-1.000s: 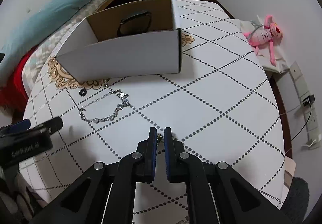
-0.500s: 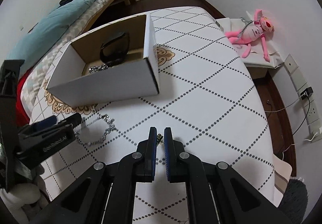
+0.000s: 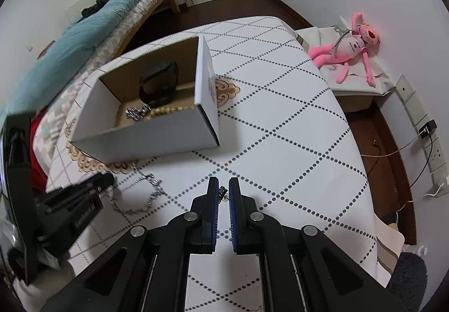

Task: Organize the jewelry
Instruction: 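Grasp the small gold charm with the right gripper while the left gripper grasps a black ring, then lower both held pieces into the box and open both grippers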

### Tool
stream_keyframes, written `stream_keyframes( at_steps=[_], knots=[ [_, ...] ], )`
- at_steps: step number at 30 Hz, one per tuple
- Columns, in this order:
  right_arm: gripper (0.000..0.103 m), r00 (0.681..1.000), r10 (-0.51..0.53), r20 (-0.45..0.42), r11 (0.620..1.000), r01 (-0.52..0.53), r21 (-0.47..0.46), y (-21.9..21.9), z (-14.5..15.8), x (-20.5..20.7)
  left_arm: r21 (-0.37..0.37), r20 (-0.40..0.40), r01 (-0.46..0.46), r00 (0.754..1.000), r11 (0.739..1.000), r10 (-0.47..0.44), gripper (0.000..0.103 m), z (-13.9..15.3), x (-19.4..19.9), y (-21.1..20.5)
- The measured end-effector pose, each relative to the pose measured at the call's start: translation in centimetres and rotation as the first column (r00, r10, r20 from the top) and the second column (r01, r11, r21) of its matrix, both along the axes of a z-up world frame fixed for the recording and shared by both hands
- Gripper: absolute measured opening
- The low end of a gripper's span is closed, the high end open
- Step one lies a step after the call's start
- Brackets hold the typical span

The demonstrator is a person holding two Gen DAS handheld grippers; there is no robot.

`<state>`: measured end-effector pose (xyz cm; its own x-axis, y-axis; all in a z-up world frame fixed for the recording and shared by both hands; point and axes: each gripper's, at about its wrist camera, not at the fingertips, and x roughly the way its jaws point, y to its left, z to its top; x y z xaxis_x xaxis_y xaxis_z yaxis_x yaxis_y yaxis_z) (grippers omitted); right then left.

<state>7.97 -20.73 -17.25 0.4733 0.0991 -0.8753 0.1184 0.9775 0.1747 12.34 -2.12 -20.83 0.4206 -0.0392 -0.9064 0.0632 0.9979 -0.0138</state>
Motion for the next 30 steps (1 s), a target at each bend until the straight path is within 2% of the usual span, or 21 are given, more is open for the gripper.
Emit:
stream_keyframes(
  at_steps=[3, 5, 8, 10, 14, 16, 20, 22, 25, 26, 27, 29, 30],
  knots=[
    [0.007, 1.000, 0.011, 0.028, 0.999, -0.012, 0.044, 0.0, 1.9, 0.6, -0.041, 0.016, 0.008, 1.000, 0.999, -0.007, 0.010, 2.0, -0.6, 0.4],
    [0.007, 0.999, 0.018, 0.051, 0.997, -0.022, 0.079, -0.1, 3.5, 1.6, -0.078, 0.045, 0.021, 0.999, 0.997, -0.018, 0.010, 4.4, -0.6, 0.5],
    [0.007, 0.996, 0.044, 0.079, 0.993, -0.052, 0.106, 0.1, 5.6, 3.9, -0.119, 0.084, 0.047, 0.996, 0.992, -0.037, 0.010, 7.8, 1.0, 0.2],
    [0.007, 0.994, 0.082, 0.077, 0.991, -0.090, 0.102, 0.5, 6.6, 6.3, -0.134, 0.088, 0.057, 0.995, 0.989, -0.045, 0.010, 9.1, 2.7, 0.2],
    [0.007, 0.990, 0.139, 0.022, 0.987, -0.140, 0.079, 1.4, 6.3, 10.9, -0.105, 0.045, 0.071, 0.997, 0.992, -0.067, 0.010, 9.1, 7.3, -0.2],
    [0.007, 0.985, 0.171, -0.034, 0.983, -0.168, 0.071, 2.1, 5.3, 13.1, -0.103, 0.014, 0.064, 0.998, 0.993, -0.063, 0.010, 8.6, 9.1, -0.1],
    [0.008, 0.971, 0.204, -0.129, 0.979, -0.201, 0.032, 2.8, 3.6, 15.9, -0.086, -0.045, 0.044, 0.998, 0.995, -0.048, 0.012, 7.6, 11.1, -0.1],
    [0.010, 0.967, 0.201, -0.154, 0.979, -0.203, 0.008, 2.6, 3.1, 16.5, -0.079, -0.071, 0.038, 0.997, 0.996, -0.044, 0.017, 7.3, 11.8, 0.1],
    [0.021, 0.967, 0.193, -0.166, 0.981, -0.196, -0.004, 2.1, 2.9, 16.6, -0.029, -0.067, 0.026, 0.997, 0.999, -0.028, 0.045, 7.5, 12.4, 0.4],
    [0.021, 0.967, 0.195, -0.164, 0.980, -0.196, 0.006, 2.0, 3.0, 16.5, -0.016, -0.057, 0.015, 0.998, 1.000, -0.016, 0.061, 7.8, 12.6, 0.7],
    [0.021, 0.967, 0.194, -0.164, 0.981, -0.196, 0.007, 1.8, 3.0, 16.5, -0.018, -0.047, 0.007, 0.999, 1.000, -0.008, 0.068, 8.0, 12.6, 1.0],
    [0.024, 0.969, 0.189, -0.161, 0.981, -0.194, -0.014, 1.8, 3.3, 16.3, -0.004, -0.031, -0.009, 0.999, 1.000, 0.009, 0.073, 8.5, 12.7, 1.4],
    [0.041, 0.971, 0.179, -0.160, 0.981, -0.188, -0.045, 1.8, 3.4, 16.1, 0.006, -0.029, -0.015, 0.999, 1.000, 0.015, 0.074, 8.6, 12.6, 1.6]
  ],
)
